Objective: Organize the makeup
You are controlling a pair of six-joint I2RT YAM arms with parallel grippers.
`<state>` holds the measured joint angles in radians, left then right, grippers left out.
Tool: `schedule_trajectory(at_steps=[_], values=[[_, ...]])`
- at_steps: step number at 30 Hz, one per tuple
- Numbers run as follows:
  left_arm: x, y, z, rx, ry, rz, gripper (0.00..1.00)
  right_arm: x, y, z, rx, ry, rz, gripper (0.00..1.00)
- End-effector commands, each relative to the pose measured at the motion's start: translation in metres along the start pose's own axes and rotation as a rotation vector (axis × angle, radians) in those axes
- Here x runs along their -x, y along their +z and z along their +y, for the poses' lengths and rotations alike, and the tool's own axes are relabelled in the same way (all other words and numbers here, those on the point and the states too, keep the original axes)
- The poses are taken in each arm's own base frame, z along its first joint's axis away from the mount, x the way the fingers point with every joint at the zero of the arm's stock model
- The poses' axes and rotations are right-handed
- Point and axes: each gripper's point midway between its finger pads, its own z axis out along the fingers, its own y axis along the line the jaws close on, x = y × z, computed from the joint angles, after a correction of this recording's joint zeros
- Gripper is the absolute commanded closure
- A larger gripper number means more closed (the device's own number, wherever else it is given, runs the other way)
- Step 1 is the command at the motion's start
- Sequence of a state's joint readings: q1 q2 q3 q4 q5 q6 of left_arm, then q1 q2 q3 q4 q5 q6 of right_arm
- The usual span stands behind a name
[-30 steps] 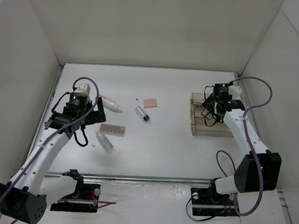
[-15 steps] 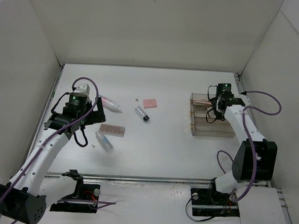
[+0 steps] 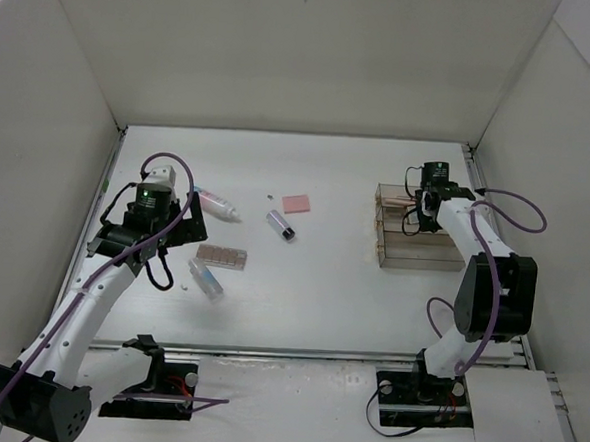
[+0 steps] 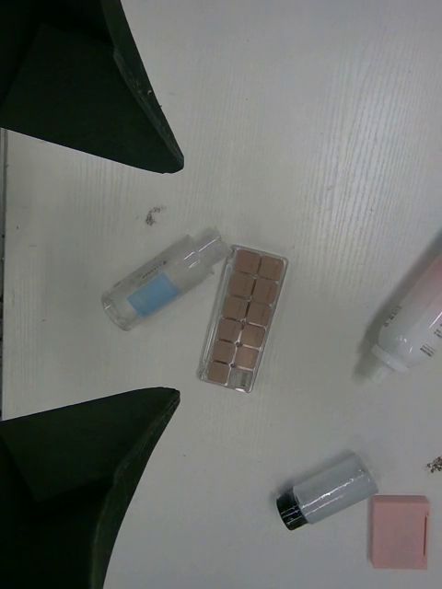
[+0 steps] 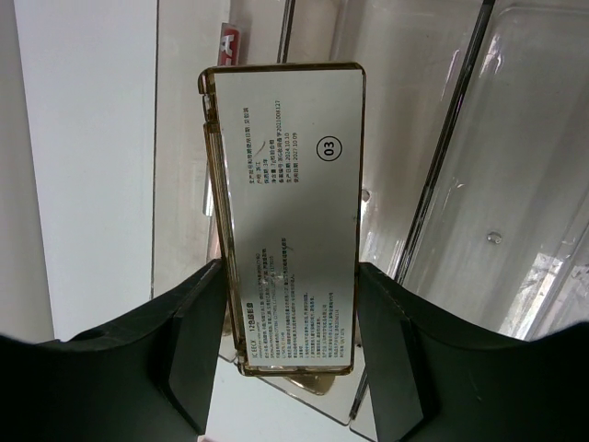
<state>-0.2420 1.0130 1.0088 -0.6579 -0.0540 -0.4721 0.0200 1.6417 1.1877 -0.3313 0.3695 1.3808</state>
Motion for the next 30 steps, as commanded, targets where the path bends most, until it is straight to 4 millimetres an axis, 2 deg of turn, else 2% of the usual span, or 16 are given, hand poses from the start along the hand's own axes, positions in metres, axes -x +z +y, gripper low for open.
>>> schedule_trajectory(at_steps=[1, 4, 6, 10, 16, 18, 19, 21, 22, 23, 24, 26, 27, 28, 29, 30], values=[[0.02, -0.011, -0.003, -0.007, 0.009, -0.074, 0.02, 0.017, -0.003, 0.022, 0.039, 0.097, -0.057, 0.62], [0.02, -0.011, -0.002, -0.004, 0.012, -0.072, 0.03, 0.014, 0.0, 0.019, 0.032, 0.105, -0.046, 0.47], [0.019, -0.011, -0.002, -0.002, 0.011, -0.071, 0.02, 0.012, 0.001, 0.016, 0.027, 0.111, -0.044, 0.43], [0.02, -0.011, -0.002, -0.006, 0.011, -0.071, 0.02, 0.012, 0.001, 0.015, 0.024, 0.125, -0.042, 0.27], [0.021, -0.012, -0.003, -0.008, 0.01, -0.074, 0.03, 0.014, -0.007, 0.021, 0.052, 0.057, -0.033, 0.24], [0.021, -0.013, -0.003, -0.009, 0.01, -0.075, 0.03, 0.02, -0.021, 0.038, 0.107, -0.014, -0.05, 0.25], [0.02, -0.013, -0.002, -0.006, 0.009, -0.075, 0.02, 0.022, -0.029, 0.044, 0.135, -0.127, -0.067, 0.25], [0.02, -0.013, -0.002, -0.004, 0.007, -0.075, 0.02, 0.015, -0.052, 0.07, 0.239, -0.251, -0.071, 0.27], [0.019, -0.012, -0.002, -0.003, 0.008, -0.073, 0.02, 0.011, -0.058, 0.072, 0.267, -0.365, -0.075, 0.29], [0.019, -0.011, -0.002, -0.002, 0.005, -0.07, 0.03, -0.004, -0.074, 0.085, 0.35, -0.428, -0.044, 0.31], [0.017, -0.01, -0.001, 0.001, 0.003, -0.066, 0.02, -0.007, -0.081, 0.09, 0.396, -0.539, -0.043, 0.34], [0.014, -0.007, 0.0, 0.01, -0.005, -0.052, 0.03, -0.034, -0.107, 0.106, 0.523, -0.67, 0.013, 0.35], [0.011, -0.005, 0.001, 0.017, -0.008, -0.04, 0.03, -0.062, -0.123, 0.11, 0.626, -0.833, 0.075, 0.34], [0.01, -0.005, 0.002, 0.021, -0.01, -0.034, 0.03, -0.074, -0.137, 0.121, 0.711, -0.903, 0.097, 0.33], [0.006, -0.004, 0.003, 0.03, -0.019, -0.018, 0.03, -0.091, -0.15, 0.122, 0.805, -1.06, 0.118, 0.33], [0.005, -0.004, 0.005, 0.044, -0.028, -0.015, 0.03, -0.127, -0.169, 0.117, 0.92, -1.171, 0.212, 0.33]])
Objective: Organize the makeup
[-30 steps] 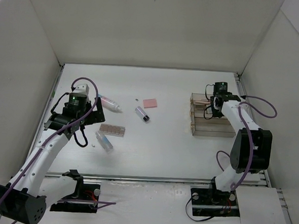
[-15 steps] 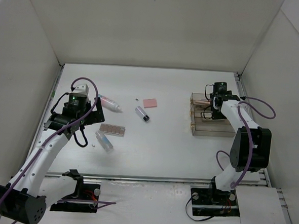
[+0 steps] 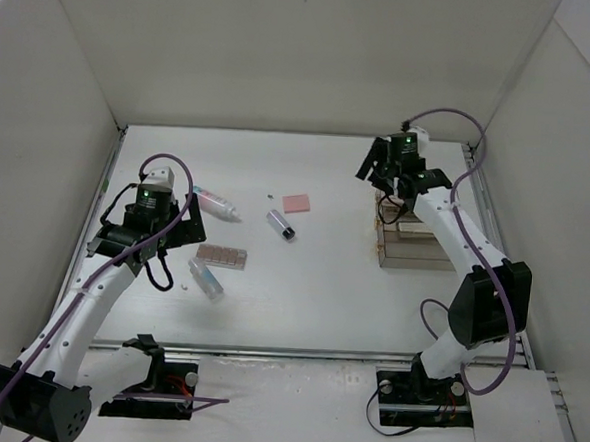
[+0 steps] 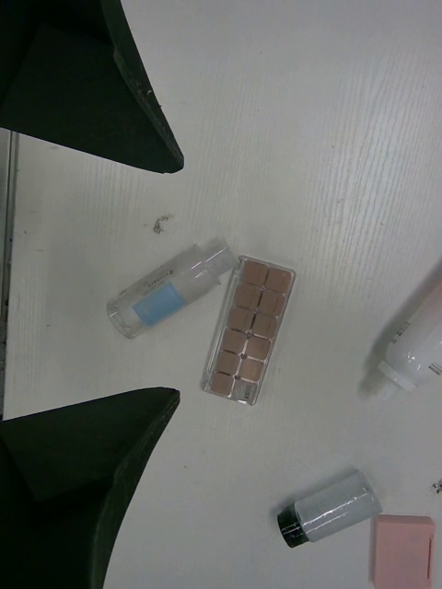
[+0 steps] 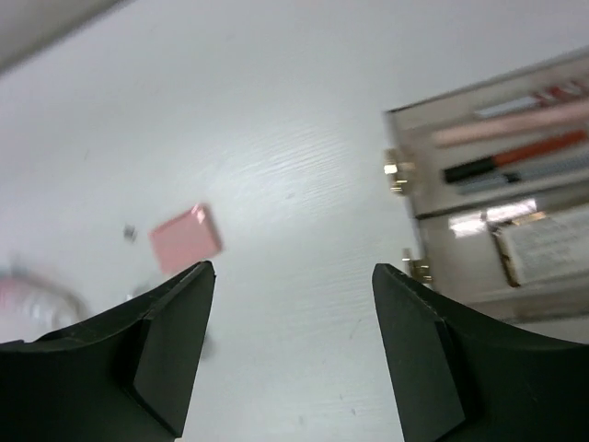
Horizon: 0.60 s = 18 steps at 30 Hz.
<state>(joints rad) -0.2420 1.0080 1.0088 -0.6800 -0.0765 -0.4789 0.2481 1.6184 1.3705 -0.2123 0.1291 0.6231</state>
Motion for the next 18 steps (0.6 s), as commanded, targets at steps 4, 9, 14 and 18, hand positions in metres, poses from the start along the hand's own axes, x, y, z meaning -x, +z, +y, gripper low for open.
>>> schedule_trajectory(at_steps=[4, 9, 14, 18], values=[[0.005, -0.006, 0.006, 0.048, -0.071, -0.03, 0.03, -0.07, -0.05, 0.128, 0.627, -0.712, 0.105, 0.29], [0.003, -0.031, 0.024, 0.109, -0.149, -0.085, 0.02, -0.15, -0.054, 0.166, 0.805, -0.918, 0.244, 0.26], [0.005, -0.062, 0.033, 0.093, -0.188, -0.17, 0.02, -0.204, -0.06, 0.207, 0.914, -1.118, 0.271, 0.24], [-0.002, -0.073, 0.036, 0.087, -0.196, -0.165, 0.03, -0.239, -0.053, 0.231, 0.938, -1.25, 0.275, 0.22]])
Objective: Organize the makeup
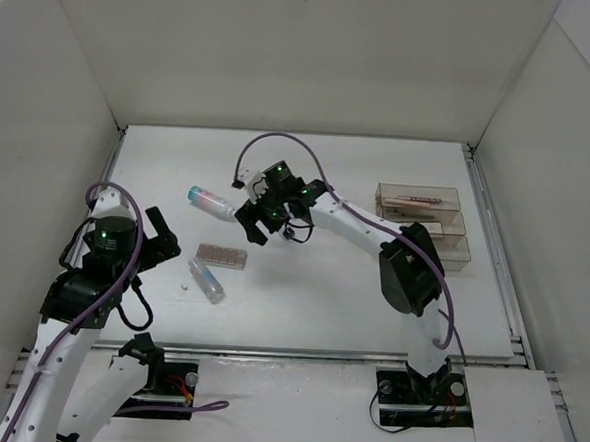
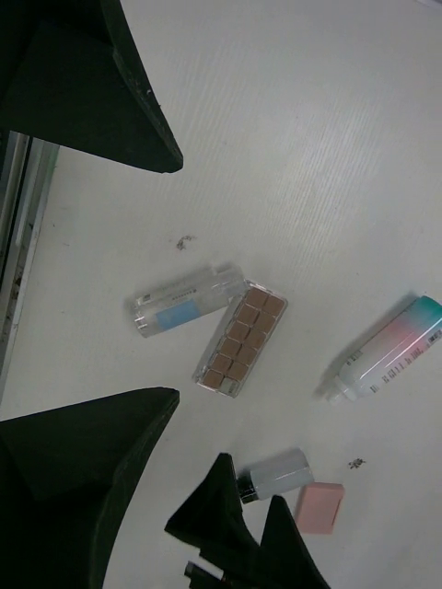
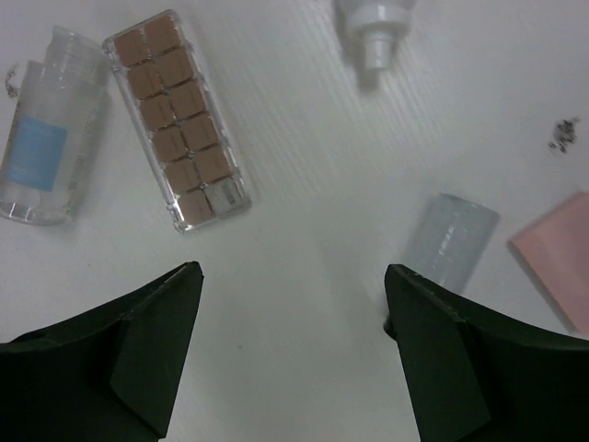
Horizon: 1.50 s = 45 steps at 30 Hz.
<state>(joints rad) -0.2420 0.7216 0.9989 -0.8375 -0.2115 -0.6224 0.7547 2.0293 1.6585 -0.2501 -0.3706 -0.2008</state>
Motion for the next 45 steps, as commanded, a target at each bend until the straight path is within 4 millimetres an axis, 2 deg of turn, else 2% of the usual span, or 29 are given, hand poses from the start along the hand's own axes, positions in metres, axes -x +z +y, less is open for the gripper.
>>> schedule_trajectory(at_steps=[1, 2, 6, 7, 9, 13, 20, 26, 29, 30, 32, 33, 36, 39, 42, 43, 45], values=[[0.001, -0.009, 0.005, 0.025, -0.027, 0.005, 0.02, 0.041, 0.002, 0.022, 0.022, -0.195, -0.059, 0.21], [-0.003, -0.011, 0.008, 0.034, -0.026, 0.02, 0.03, 0.036, 0.016, 0.031, 0.031, -0.244, -0.032, 0.21], [-0.006, -0.019, 0.014, 0.049, -0.023, 0.031, 0.02, 0.039, 0.038, 0.051, 0.051, -0.332, -0.005, 0.19], [-0.005, -0.023, 0.016, 0.05, -0.026, 0.025, 0.02, 0.032, 0.048, 0.056, 0.059, -0.344, 0.017, 0.19], [-0.004, -0.028, 0.017, 0.052, -0.029, 0.019, 0.03, 0.032, 0.055, 0.064, 0.064, -0.364, 0.024, 0.18], [-0.005, -0.035, 0.022, 0.058, -0.028, 0.018, 0.02, 0.02, 0.072, 0.074, 0.064, -0.398, 0.068, 0.18], [-0.007, -0.042, 0.026, 0.06, -0.026, 0.017, 0.03, -0.001, 0.096, 0.067, 0.009, -0.371, 0.135, 0.18], [-0.006, -0.047, 0.028, 0.055, -0.023, 0.005, 0.02, -0.01, 0.104, 0.058, -0.034, -0.37, 0.166, 0.21], [-0.007, -0.046, 0.028, 0.057, -0.021, 0.01, 0.02, -0.02, 0.107, 0.056, -0.05, -0.376, 0.193, 0.31], [-0.007, -0.046, 0.028, 0.056, -0.021, 0.011, 0.03, -0.025, 0.108, 0.055, -0.049, -0.38, 0.206, 0.41], [-0.007, -0.045, 0.028, 0.056, -0.018, 0.011, 0.02, -0.028, 0.106, 0.051, -0.065, -0.381, 0.215, 0.57], [-0.007, -0.044, 0.027, 0.053, -0.019, 0.008, 0.02, -0.028, 0.105, 0.05, -0.07, -0.382, 0.217, 0.75], [-0.005, -0.041, 0.024, 0.047, -0.015, 0.007, 0.03, -0.014, 0.094, 0.045, -0.086, -0.378, 0.186, 0.95], [-0.003, -0.037, 0.02, 0.035, -0.015, 0.004, 0.03, 0.013, 0.071, 0.034, -0.11, -0.372, 0.121, 1.0], [-0.001, -0.031, 0.014, 0.023, -0.012, 0.003, 0.02, 0.044, 0.036, 0.021, -0.153, -0.379, 0.049, 1.0], [-0.001, -0.029, 0.012, 0.014, -0.011, 0.007, 0.02, 0.061, 0.013, 0.017, -0.168, -0.38, 0.0, 1.0], [0.002, -0.024, 0.006, -0.001, -0.01, 0.005, 0.02, 0.067, -0.01, 0.004, -0.196, -0.376, -0.021, 1.0]])
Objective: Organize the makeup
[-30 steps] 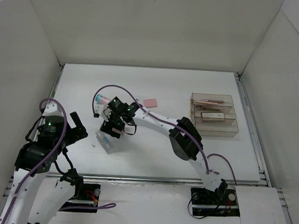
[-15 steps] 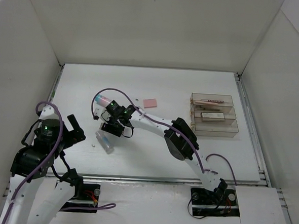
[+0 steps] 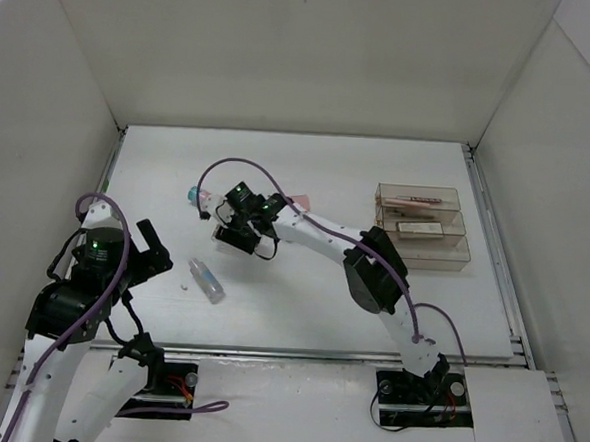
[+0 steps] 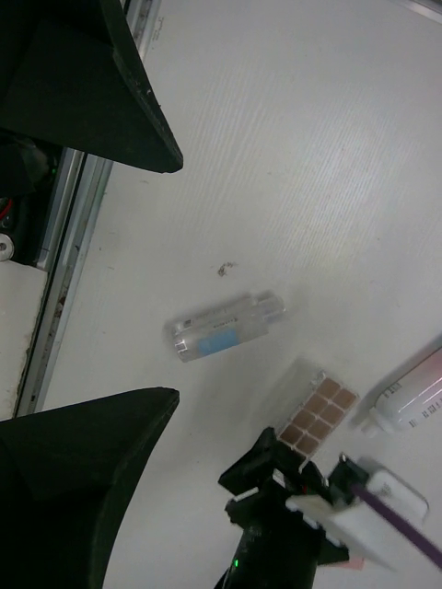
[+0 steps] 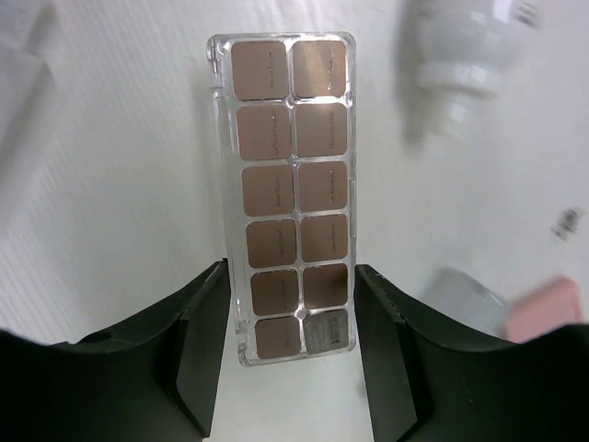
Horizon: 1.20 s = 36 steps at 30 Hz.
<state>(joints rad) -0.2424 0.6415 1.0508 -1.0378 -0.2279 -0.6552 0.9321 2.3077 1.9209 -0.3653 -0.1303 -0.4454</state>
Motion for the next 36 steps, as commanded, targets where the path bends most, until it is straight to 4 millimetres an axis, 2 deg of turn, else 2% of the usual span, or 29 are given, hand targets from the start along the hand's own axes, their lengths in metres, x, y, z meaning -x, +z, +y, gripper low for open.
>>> schedule_trajectory(at_steps=[1, 3, 4, 5, 6, 8, 10, 11, 12, 13, 14, 15, 16, 17, 18, 19, 20, 21, 22, 23, 24, 25, 26, 27, 30, 32, 35, 36], values=[[0.019, 0.01, -0.021, -0.056, 0.003, -0.041, 0.03, 0.049, -0.12, -0.062, -0.179, -0.005, -0.2, 1.0], [0.022, 0.015, -0.027, -0.067, 0.008, -0.045, 0.02, 0.037, -0.144, -0.083, -0.236, -0.005, -0.2, 1.0], [0.022, 0.017, -0.029, -0.072, 0.012, -0.04, 0.02, 0.029, -0.164, -0.089, -0.271, 0.004, -0.2, 1.0], [0.025, 0.021, -0.034, -0.08, 0.017, -0.043, 0.02, 0.02, -0.173, -0.095, -0.288, 0.002, -0.193, 1.0], [0.027, 0.023, -0.037, -0.088, 0.021, -0.042, 0.02, 0.0, -0.193, -0.109, -0.337, 0.025, -0.176, 1.0], [0.032, 0.029, -0.044, -0.099, 0.027, -0.049, 0.02, -0.026, -0.208, -0.121, -0.38, 0.032, -0.14, 1.0], [0.034, 0.034, -0.049, -0.11, 0.039, -0.047, 0.02, -0.069, -0.227, -0.141, -0.46, 0.117, -0.081, 1.0], [0.036, 0.036, -0.052, -0.115, 0.043, -0.047, 0.02, -0.08, -0.235, -0.146, -0.488, 0.16, -0.072, 1.0], [0.038, 0.042, -0.058, -0.128, 0.052, -0.045, 0.02, -0.104, -0.254, -0.163, -0.561, 0.238, -0.049, 1.0], [0.039, 0.045, -0.061, -0.133, 0.057, -0.043, 0.02, -0.123, -0.258, -0.168, -0.585, 0.306, -0.029, 1.0], [0.043, 0.05, -0.066, -0.141, 0.06, -0.047, 0.02, -0.132, -0.264, -0.17, -0.613, 0.423, -0.048, 1.0], [0.043, 0.053, -0.07, -0.151, 0.066, -0.038, 0.02, -0.153, -0.283, -0.183, -0.677, 0.526, -0.052, 1.0], [0.044, 0.056, -0.073, -0.16, 0.072, -0.035, 0.02, -0.168, -0.284, -0.183, -0.691, 0.601, -0.048, 1.0], [0.046, 0.059, -0.081, -0.175, 0.08, -0.033, 0.03, -0.185, -0.293, -0.19, -0.737, 0.748, -0.073, 1.0], [0.045, 0.062, -0.085, -0.187, 0.084, -0.023, 0.03, -0.19, -0.306, -0.191, -0.789, 0.817, -0.101, 1.0], [0.048, 0.063, -0.088, -0.194, 0.086, -0.026, 0.03, -0.207, -0.306, -0.188, -0.82, 0.902, -0.097, 1.0], [0.048, 0.068, -0.091, -0.195, 0.092, -0.019, 0.03, -0.222, -0.313, -0.191, -0.867, 1.068, -0.145, 1.0], [0.049, 0.07, -0.093, -0.194, 0.093, -0.018, 0.03, -0.226, -0.326, -0.191, -0.917, 1.141, -0.201, 1.0], [0.049, 0.07, -0.097, -0.206, 0.102, -0.017, 0.03, -0.242, -0.32, -0.183, -0.93, 1.222, -0.203, 1.0], [0.049, 0.072, -0.098, -0.203, 0.107, -0.014, 0.03, -0.245, -0.323, -0.182, -0.953, 1.337, -0.264, 1.0], [0.049, 0.072, -0.102, -0.21, 0.115, -0.012, 0.03, -0.256, -0.341, -0.184, -1.032, 1.404, -0.319, 1.0], [0.049, 0.073, -0.102, -0.208, 0.116, -0.012, 0.03, -0.268, -0.337, -0.179, -1.049, 1.461, -0.324, 1.0], [0.05, 0.073, -0.102, -0.204, 0.116, -0.012, 0.03, -0.27, -0.341, -0.179, -1.075, 1.545, -0.376, 1.0], [0.048, 0.073, -0.104, -0.209, 0.124, -0.009, 0.03, -0.279, -0.354, -0.18, -1.138, 1.594, -0.41, 1.0], [0.046, 0.073, -0.1, -0.197, 0.126, -0.008, 0.03, -0.298, -0.361, -0.18, -1.215, 1.748, -0.481, 1.0], [0.044, 0.072, -0.098, -0.191, 0.127, -0.006, 0.03, -0.307, -0.362, -0.184, -1.242, 1.85, -0.532, 0.97], [0.043, 0.07, -0.095, -0.189, 0.121, -0.009, 0.03, -0.319, -0.351, -0.191, -1.247, 1.989, -0.569, 0.95], [0.043, 0.069, -0.095, -0.188, 0.119, -0.01, 0.03, -0.325, -0.34, -0.192, -1.239, 2.025, -0.546, 0.95]])
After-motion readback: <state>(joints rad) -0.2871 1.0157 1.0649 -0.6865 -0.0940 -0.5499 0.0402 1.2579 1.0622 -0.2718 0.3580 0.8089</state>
